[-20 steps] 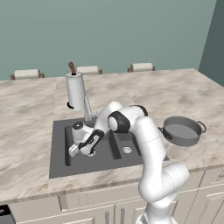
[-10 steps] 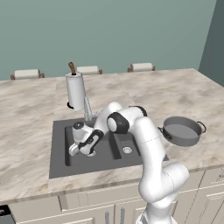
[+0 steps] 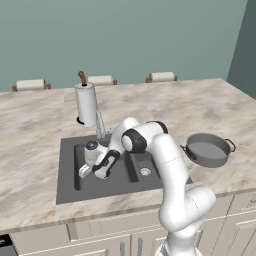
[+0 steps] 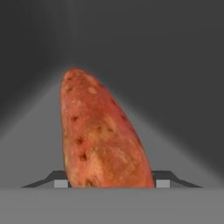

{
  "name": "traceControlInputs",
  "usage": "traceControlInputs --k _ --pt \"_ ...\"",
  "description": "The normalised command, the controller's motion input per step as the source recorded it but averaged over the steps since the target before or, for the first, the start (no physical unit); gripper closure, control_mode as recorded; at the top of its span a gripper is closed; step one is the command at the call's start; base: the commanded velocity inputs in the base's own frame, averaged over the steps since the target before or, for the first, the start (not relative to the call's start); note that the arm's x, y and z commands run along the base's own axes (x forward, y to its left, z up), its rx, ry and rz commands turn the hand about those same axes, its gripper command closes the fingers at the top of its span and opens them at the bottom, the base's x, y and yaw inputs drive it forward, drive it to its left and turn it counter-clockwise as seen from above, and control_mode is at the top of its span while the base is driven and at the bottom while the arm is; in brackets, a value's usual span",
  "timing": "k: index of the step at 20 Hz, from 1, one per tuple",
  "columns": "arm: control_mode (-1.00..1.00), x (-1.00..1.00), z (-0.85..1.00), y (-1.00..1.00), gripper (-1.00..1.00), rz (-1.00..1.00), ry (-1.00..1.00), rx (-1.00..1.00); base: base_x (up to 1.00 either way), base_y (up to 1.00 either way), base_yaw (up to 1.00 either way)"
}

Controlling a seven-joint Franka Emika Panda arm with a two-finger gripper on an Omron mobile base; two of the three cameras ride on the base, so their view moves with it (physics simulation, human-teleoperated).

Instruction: Dump the sweet potato from the pot into the sink. Then turn on the water and wash the sweet potato. Then turn off the water and put the sweet potato back in the pot.

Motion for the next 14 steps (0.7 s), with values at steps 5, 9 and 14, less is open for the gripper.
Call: traceControlInputs --k 5,9,14 --pt "-1.0 0.04 -0.2 0.26 1.0 0.05 0.03 0.0 0.0 0.0 0.0" --pt "-1.0 -0.48 0.04 0.06 1.0 0.02 0.0 0.0 0.0 0.0 0.0" --pt "-1.0 -0.74 0.49 -0.05 1.0 0.0 0.0 0.0 0.0 0.0 0.0"
